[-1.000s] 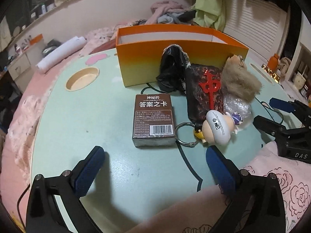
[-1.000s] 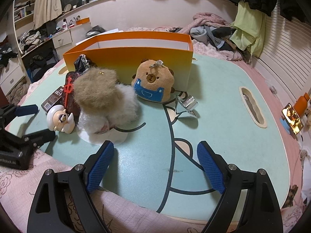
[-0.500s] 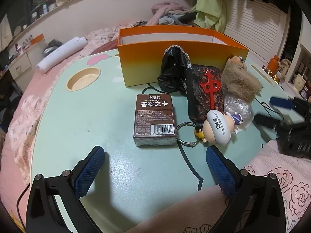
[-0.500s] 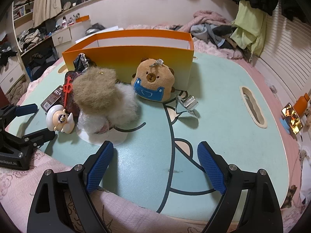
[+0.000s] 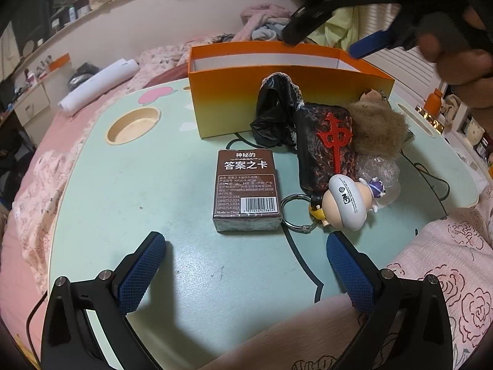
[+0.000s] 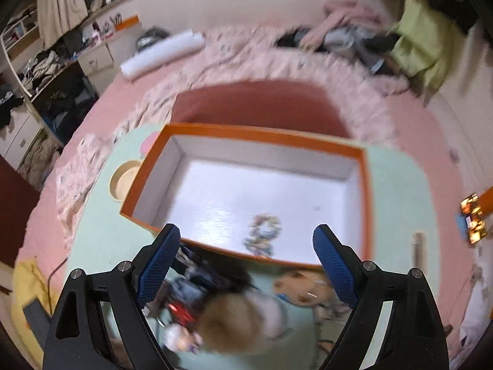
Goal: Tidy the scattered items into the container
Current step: 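Reach into the box and grasp the bead bracelet with the right gripper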
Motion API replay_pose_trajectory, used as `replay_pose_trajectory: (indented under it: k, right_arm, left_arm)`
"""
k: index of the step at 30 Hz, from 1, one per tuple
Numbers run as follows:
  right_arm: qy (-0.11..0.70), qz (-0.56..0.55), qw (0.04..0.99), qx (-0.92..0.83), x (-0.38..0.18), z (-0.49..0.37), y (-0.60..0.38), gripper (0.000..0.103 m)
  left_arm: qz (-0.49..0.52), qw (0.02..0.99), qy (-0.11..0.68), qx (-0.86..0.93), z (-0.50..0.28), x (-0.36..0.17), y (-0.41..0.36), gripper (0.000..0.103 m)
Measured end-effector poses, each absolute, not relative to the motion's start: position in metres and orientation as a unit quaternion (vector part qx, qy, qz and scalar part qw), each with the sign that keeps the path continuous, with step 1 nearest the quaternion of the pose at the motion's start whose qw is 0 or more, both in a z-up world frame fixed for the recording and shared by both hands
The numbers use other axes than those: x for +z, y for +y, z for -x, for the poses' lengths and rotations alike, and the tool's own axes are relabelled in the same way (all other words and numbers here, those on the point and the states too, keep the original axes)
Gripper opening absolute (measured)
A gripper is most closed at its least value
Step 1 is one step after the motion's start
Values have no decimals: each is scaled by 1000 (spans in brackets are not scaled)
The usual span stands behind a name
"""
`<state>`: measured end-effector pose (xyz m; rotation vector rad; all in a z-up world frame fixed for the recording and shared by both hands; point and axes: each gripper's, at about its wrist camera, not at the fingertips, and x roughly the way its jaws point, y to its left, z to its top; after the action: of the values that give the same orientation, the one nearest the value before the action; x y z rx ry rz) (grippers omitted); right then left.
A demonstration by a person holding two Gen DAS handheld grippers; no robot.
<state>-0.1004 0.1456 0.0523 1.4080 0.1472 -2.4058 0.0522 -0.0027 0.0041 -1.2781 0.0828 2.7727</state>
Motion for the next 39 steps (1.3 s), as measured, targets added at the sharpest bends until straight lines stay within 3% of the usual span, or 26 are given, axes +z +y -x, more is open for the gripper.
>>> replay_pose_trajectory:
  k: [22, 26, 31, 35, 39]
  right_arm:
    - [78, -539, 164, -822, 45, 130, 133, 88]
    - [59, -580, 163, -796, 44, 153, 140, 74]
    - [68, -621, 170, -762, 30, 168, 139, 74]
    - [73, -654, 172, -733, 13, 173, 134, 59]
    - [83, -674, 165, -715, -9, 176, 133, 57]
  left_arm:
    - [417, 43, 27, 908, -53, 5, -3, 103]
    - [417, 43, 26, 908, -52, 5, -3, 103]
    - [417, 42, 26, 908, -53, 5, -2, 103]
    - [416, 42, 26, 908, -53, 5, -2, 103]
    - [417, 42, 26, 908, -53, 5, -2, 103]
